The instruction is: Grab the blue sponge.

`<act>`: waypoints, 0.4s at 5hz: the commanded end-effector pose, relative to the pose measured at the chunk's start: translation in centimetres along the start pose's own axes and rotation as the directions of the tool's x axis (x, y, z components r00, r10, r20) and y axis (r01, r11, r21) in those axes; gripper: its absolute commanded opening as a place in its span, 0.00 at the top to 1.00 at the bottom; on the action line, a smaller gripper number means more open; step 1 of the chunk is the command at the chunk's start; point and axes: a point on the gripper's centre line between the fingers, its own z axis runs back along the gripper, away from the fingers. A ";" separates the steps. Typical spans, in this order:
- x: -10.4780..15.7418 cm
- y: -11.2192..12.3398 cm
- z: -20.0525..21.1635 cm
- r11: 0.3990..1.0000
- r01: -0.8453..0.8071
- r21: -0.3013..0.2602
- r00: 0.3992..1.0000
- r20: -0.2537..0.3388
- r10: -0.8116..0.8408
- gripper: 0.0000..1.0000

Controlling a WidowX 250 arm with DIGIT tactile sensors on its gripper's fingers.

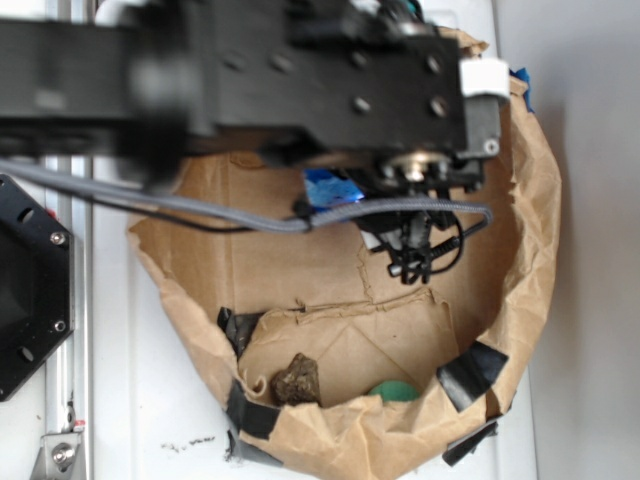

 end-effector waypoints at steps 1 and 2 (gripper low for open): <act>-0.8 0.7 5.7 0.999 0.008 -0.033 0.997 0.074 -0.006 1.00; -1.3 0.5 6.0 0.999 0.003 -0.036 0.997 0.072 -0.001 1.00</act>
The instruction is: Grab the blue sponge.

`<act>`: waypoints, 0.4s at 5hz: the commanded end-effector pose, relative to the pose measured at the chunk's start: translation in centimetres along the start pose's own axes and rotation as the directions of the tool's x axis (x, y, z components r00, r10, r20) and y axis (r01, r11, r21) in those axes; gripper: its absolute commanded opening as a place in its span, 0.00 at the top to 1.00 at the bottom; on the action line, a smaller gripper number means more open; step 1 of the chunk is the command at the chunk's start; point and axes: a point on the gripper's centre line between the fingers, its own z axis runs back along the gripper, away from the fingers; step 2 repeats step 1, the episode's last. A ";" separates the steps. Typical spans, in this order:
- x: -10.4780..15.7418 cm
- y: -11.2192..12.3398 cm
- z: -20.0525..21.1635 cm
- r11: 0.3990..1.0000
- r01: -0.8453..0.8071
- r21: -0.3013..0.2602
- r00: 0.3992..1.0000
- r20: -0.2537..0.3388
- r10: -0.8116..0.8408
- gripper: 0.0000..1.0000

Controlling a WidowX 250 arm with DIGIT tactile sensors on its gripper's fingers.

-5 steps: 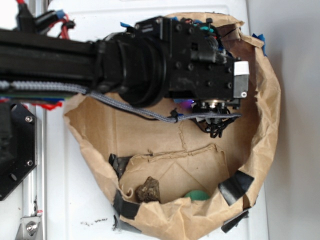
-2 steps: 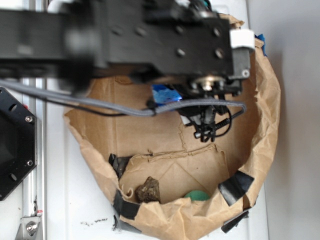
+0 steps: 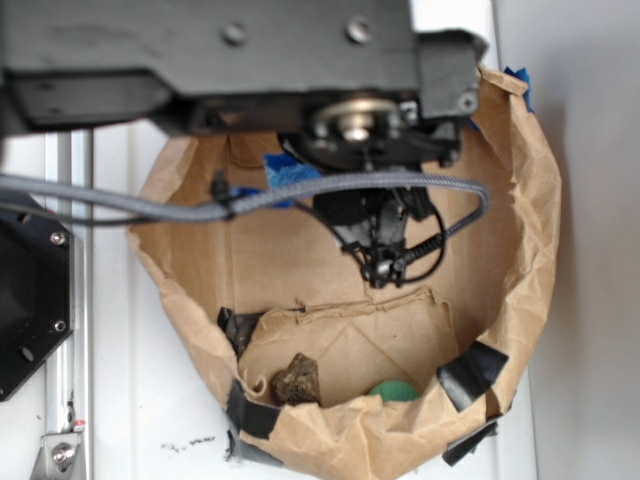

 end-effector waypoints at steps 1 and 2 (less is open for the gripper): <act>0.1 0.0 1.6 1.000 -0.015 -0.011 0.998 0.065 0.015 1.00; 0.1 0.0 1.6 1.000 -0.015 -0.011 0.998 0.065 0.015 1.00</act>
